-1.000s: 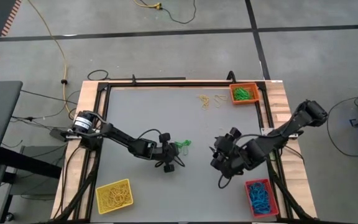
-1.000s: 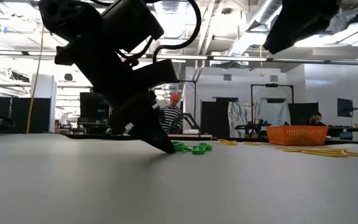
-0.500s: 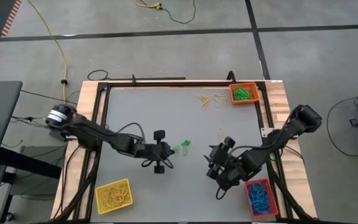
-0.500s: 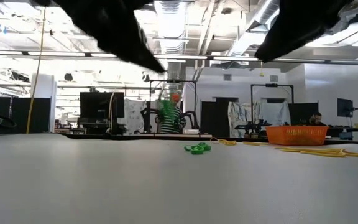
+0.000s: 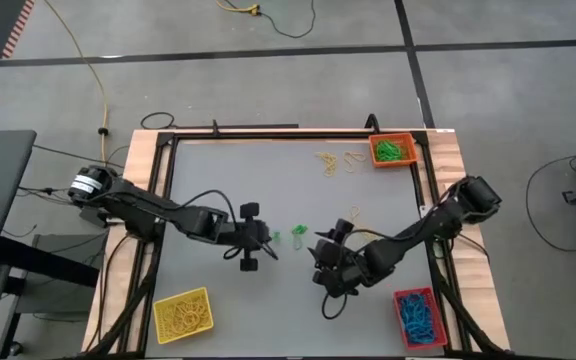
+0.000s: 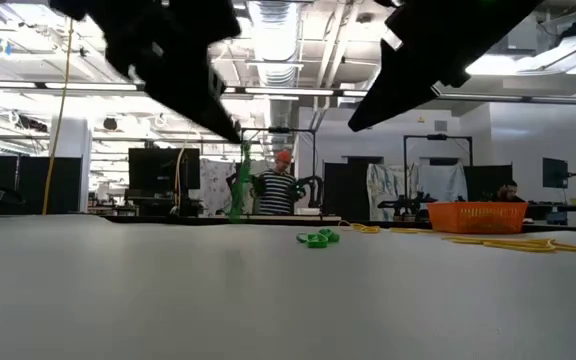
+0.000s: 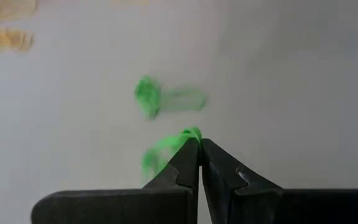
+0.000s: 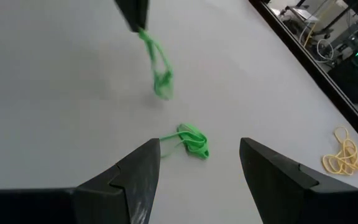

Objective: Sort rubber bands into baskets
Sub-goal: Put the green rubber band into the orange bin

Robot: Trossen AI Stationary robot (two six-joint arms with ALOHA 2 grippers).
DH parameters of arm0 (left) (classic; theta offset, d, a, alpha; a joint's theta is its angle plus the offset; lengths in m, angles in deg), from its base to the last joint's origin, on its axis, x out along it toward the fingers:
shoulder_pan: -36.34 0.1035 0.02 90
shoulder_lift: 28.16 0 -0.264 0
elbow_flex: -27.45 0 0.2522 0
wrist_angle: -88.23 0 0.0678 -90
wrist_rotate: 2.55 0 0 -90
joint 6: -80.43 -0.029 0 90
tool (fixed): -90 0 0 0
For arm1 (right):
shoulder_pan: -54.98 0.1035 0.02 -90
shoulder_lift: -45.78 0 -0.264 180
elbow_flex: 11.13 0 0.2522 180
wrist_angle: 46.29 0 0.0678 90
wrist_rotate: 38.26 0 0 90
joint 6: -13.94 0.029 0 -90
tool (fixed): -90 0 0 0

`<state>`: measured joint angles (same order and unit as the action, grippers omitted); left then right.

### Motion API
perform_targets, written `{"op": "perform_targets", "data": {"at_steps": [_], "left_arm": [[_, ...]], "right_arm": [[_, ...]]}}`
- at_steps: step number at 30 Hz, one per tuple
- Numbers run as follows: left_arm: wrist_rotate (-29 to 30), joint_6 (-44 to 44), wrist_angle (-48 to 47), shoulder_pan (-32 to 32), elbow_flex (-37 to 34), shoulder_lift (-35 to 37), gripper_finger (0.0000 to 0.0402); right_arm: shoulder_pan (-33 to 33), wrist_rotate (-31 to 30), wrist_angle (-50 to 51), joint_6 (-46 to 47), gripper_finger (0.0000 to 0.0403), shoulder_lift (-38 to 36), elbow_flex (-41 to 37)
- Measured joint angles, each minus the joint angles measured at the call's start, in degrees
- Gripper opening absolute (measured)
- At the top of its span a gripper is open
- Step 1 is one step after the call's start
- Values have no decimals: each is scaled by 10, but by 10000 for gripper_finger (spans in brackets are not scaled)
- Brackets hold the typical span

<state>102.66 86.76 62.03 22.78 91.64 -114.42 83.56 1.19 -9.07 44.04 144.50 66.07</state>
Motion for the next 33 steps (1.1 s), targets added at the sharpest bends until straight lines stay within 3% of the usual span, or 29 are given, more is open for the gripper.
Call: {"op": "perform_targets", "data": {"at_steps": [2,6,10,11,14,15,16,19,22,33], "left_arm": [[10,-3,16,-6,4,-1,0],[-53,-35,35,-4,2,-2,0],[133,5,-18,-5,13,-2,0],[121,2,-25,1,13,-2,0],[-59,-23,13,11,12,-2,0],[-86,-26,26,9,13,-2,0],[-75,-24,31,6,13,-2,0],[35,-11,16,3,13,-2,0],[-26,-26,36,6,13,-2,0],[-15,-16,29,4,13,-2,0]], "right_arm": [[-4,2,0,0,249,0,0],[-6,7,1,-3,249,0,0],[-6,12,1,-11,249,0,0],[-6,12,0,-14,249,0,0],[-5,12,1,-17,249,0,0],[-5,13,2,-17,249,0,0],[-5,13,3,-20,249,0,0],[-5,14,2,-23,249,0,0],[-5,23,0,-23,249,0,0],[-6,51,-42,-34,249,0,0]]}}
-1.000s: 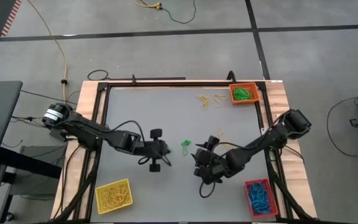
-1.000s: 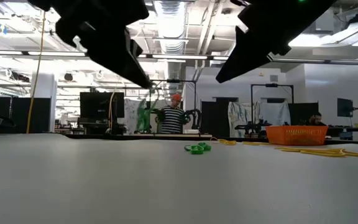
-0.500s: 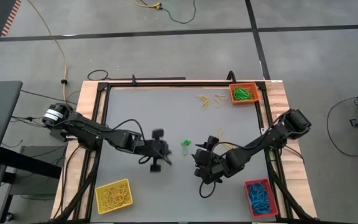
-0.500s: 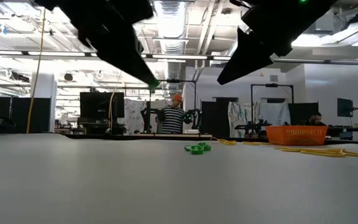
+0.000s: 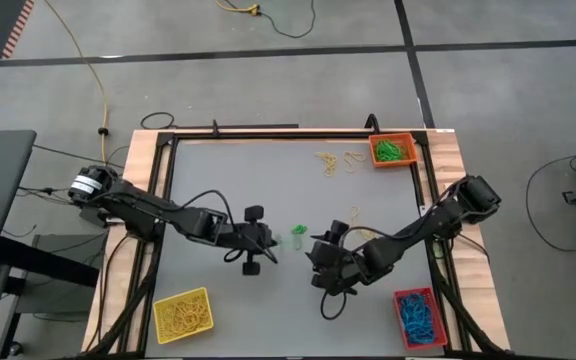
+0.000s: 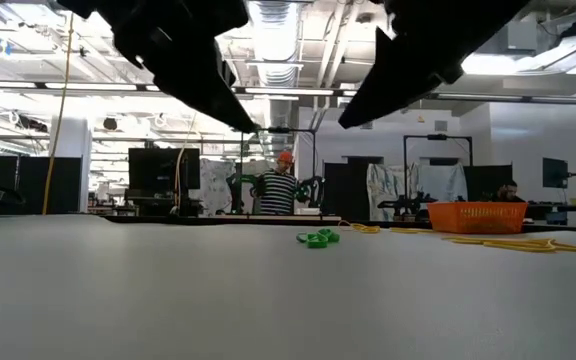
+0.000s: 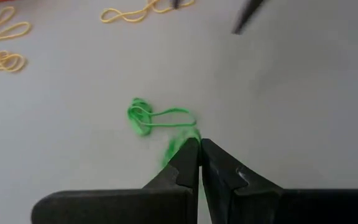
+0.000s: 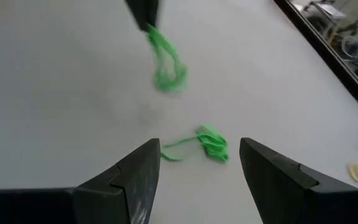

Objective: Sort rubber bands into baskets
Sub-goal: Put the green rubber band into the orange bin

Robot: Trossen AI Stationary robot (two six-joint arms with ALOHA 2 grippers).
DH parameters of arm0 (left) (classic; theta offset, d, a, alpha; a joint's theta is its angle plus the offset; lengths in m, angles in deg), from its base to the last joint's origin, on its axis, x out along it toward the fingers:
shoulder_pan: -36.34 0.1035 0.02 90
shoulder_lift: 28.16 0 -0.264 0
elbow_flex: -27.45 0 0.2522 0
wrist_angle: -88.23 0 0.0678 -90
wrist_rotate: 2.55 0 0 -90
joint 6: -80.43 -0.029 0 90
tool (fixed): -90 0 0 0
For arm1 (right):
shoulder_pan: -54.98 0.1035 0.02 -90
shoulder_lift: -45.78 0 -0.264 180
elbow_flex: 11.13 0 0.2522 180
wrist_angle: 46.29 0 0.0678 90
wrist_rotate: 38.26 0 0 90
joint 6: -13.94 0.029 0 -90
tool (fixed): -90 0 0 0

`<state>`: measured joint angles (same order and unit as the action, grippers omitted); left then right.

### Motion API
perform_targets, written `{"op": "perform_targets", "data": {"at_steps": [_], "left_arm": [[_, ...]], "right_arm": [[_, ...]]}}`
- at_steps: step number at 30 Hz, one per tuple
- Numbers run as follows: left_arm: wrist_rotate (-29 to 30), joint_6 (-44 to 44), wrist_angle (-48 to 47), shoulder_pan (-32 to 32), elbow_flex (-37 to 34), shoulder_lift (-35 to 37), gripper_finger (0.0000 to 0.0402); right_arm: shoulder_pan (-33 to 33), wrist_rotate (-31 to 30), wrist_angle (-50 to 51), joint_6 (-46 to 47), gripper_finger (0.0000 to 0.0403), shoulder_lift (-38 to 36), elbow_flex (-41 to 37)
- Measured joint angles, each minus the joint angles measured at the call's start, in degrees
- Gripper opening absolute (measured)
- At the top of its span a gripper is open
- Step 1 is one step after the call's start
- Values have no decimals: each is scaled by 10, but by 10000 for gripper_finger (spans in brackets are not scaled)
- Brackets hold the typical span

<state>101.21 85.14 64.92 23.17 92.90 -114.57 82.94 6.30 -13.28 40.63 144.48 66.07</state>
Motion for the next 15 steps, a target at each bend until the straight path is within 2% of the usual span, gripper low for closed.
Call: {"op": "perform_targets", "data": {"at_steps": [8,15], "left_arm": [[0,3,4,0,0,0,0],[-1,5,3,0,-3,0,0]], "right_arm": [[-13,23,-27,-17,249,0,0],[-35,65,-66,-46,249,53,0]]}}
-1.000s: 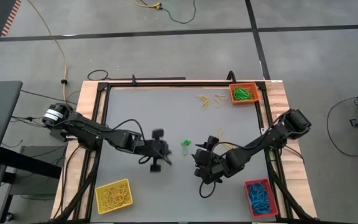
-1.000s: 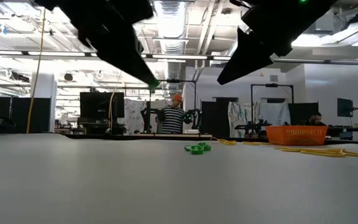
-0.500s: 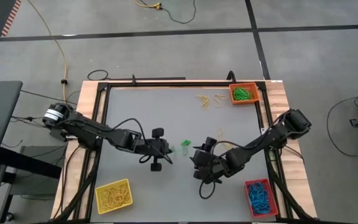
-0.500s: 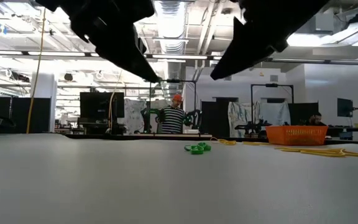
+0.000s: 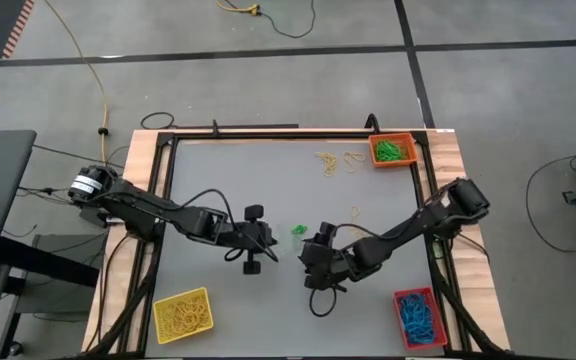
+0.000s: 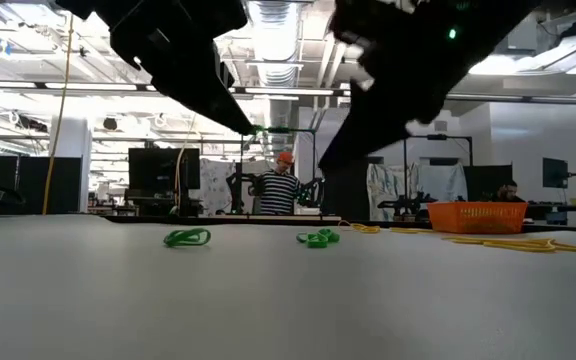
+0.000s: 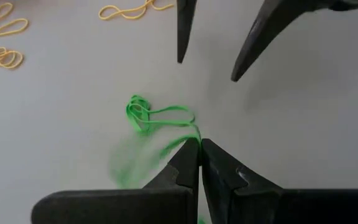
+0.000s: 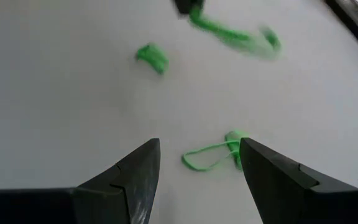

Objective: Sort rubber bands into baskets
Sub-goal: Put the green rubber band into the orange bin

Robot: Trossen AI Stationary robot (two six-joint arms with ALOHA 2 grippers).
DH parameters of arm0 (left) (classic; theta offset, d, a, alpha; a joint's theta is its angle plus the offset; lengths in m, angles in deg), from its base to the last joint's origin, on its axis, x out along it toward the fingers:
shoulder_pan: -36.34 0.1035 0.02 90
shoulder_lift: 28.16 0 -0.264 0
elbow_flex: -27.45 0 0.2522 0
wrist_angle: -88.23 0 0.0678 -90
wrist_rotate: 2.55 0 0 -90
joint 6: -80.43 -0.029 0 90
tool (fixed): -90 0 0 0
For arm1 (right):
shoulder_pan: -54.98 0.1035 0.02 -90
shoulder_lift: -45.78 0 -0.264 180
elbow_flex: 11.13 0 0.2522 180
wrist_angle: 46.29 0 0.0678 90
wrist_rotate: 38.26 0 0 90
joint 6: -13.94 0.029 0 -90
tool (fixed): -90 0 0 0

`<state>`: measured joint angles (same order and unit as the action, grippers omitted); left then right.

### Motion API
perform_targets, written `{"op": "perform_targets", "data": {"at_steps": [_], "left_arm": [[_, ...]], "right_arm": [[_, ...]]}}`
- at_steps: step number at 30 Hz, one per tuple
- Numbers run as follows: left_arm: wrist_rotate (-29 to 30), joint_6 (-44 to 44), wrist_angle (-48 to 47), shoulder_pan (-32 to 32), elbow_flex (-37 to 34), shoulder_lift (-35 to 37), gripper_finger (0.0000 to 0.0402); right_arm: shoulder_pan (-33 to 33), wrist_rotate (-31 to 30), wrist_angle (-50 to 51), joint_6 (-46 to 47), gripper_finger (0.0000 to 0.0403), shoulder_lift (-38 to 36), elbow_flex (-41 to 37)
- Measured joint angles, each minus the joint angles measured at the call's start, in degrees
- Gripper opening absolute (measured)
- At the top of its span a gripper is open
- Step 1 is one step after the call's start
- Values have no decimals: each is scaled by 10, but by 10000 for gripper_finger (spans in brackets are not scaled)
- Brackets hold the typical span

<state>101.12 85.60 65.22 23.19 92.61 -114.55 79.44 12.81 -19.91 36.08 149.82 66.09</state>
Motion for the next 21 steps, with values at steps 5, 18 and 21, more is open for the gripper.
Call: {"op": "perform_targets", "data": {"at_steps": [5,18,21], "left_arm": [[0,1,-5,0,0,-10,0],[-34,-2,24,0,2,-76,0],[-39,-2,40,0,3,-75,0]], "right_arm": [[-19,13,-15,-14,249,21,0],[-7,17,-131,-131,249,22,0],[-5,21,-128,-132,249,22,0]]}}
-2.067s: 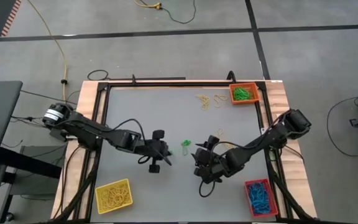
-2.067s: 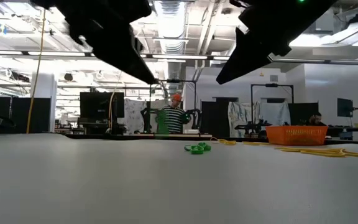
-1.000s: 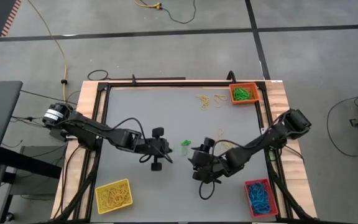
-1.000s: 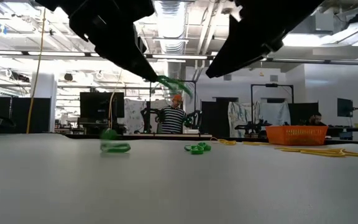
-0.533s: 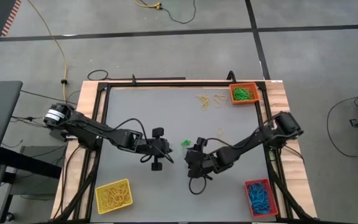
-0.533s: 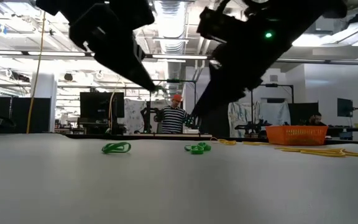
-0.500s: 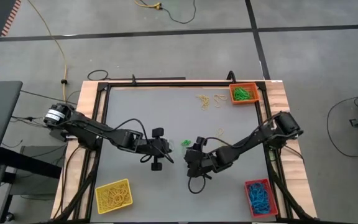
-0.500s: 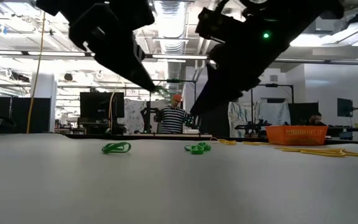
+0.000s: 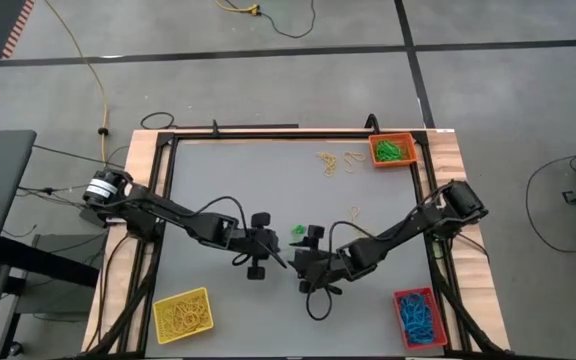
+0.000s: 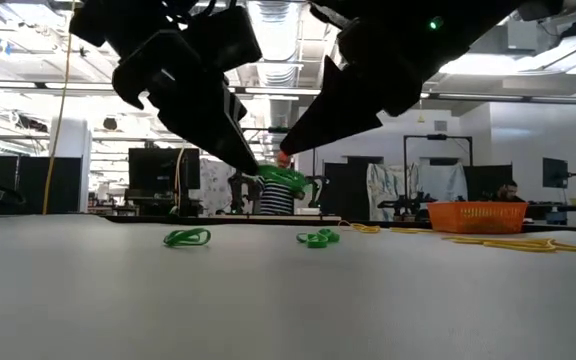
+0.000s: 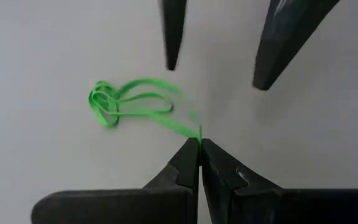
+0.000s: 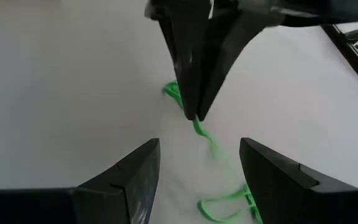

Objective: Sort rubber bands into baskets
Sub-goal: Put the green rubber band into the orange bin

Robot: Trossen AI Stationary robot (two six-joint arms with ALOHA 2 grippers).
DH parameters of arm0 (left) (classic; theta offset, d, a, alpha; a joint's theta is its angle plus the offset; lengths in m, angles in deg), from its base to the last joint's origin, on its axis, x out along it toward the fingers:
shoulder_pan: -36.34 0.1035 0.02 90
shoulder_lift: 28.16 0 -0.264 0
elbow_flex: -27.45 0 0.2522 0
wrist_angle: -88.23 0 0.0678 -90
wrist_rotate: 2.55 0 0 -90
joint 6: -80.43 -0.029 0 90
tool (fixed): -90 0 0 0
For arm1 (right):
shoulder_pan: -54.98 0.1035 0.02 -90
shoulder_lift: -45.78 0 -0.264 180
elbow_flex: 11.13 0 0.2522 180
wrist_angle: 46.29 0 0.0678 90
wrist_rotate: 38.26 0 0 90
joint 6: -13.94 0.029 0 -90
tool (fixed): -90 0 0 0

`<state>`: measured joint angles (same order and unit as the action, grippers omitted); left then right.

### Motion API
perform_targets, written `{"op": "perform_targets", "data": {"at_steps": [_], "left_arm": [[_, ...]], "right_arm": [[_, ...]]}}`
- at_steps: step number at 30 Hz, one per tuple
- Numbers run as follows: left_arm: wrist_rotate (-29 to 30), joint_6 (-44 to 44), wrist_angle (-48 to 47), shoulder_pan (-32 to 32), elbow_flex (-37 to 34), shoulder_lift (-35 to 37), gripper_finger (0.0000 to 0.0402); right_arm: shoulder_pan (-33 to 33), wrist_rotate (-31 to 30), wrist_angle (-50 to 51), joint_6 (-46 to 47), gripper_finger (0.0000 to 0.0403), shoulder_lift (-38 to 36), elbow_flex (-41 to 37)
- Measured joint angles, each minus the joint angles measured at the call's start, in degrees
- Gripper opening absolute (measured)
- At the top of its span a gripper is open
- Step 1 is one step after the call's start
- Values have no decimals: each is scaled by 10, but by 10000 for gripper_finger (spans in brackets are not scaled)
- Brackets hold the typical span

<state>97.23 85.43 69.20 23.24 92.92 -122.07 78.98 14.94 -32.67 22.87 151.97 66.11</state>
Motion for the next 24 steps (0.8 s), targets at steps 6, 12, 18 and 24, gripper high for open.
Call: {"op": "perform_targets", "data": {"at_steps": [6,12,18,24], "left_arm": [[-35,0,29,0,0,2,0],[-48,-2,42,0,0,2,0],[-76,-3,68,-3,0,2,0],[-78,-9,85,-13,0,2,0]], "right_arm": [[-3,20,0,0,249,0,0],[-5,22,-5,-3,249,0,0],[-5,22,-4,-4,249,0,0],[-5,25,-1,-4,236,0,0]]}}
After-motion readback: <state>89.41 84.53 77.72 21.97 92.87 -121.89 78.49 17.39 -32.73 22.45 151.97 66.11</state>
